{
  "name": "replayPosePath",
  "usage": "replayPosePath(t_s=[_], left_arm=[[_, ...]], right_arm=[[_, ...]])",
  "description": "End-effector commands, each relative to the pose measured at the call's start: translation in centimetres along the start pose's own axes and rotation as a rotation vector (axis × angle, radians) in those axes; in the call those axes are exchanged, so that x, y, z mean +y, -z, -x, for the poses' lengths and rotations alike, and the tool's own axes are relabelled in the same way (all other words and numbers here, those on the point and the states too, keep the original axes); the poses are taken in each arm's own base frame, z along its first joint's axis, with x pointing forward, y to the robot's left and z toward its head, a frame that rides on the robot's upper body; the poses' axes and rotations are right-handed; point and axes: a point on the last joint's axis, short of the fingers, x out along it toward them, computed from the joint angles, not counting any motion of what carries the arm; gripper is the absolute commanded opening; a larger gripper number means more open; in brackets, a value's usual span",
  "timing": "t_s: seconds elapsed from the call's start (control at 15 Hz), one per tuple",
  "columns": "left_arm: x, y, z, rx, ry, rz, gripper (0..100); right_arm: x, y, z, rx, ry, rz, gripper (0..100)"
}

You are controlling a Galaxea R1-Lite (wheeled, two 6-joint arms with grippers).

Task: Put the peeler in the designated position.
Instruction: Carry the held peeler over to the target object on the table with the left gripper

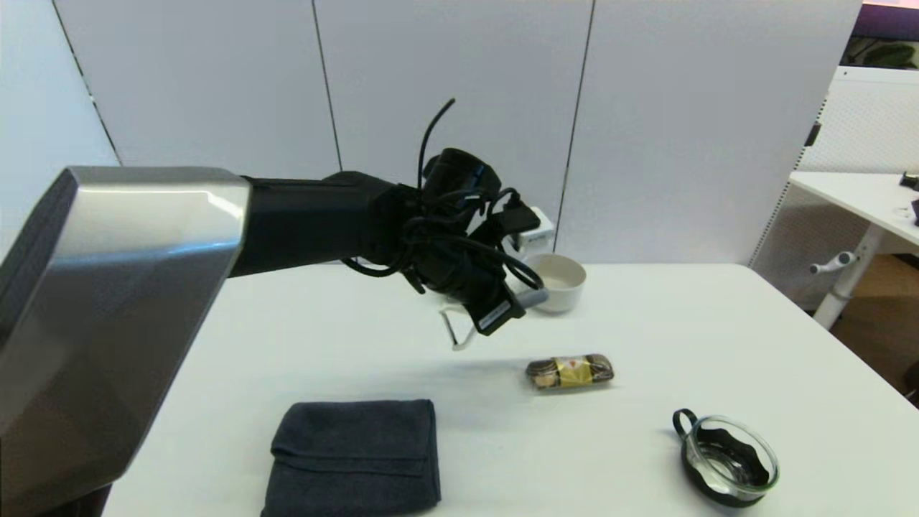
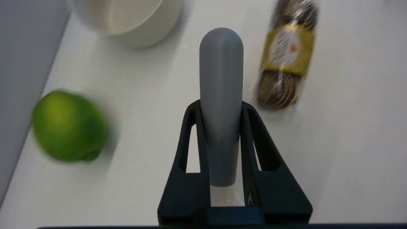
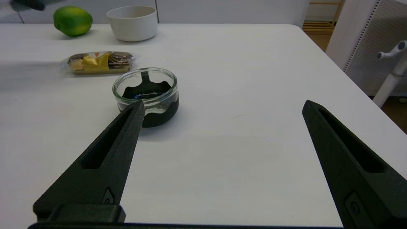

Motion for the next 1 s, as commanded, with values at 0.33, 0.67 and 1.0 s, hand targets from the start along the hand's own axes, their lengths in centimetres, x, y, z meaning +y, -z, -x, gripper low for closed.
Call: replayPosePath(t_s=[0.33, 0.67, 1.0], left_arm=[[-0.4, -0.9, -6.5, -0.214, -0.012, -0.093, 0], [-0.2, 0.0, -8.8, -0.253, -0.007, -0.165, 0], [-0.3, 0.6, -9.9, -0.26, 0.011, -0.189, 0]], right_arm=[[0.0, 0.0, 0.0, 0.001, -0.002, 0.0, 100], [0.0, 0.0, 0.0, -0.001, 0.0, 0.0, 100], [0.0, 0.0, 0.0, -0.001, 0.0, 0.0, 100]])
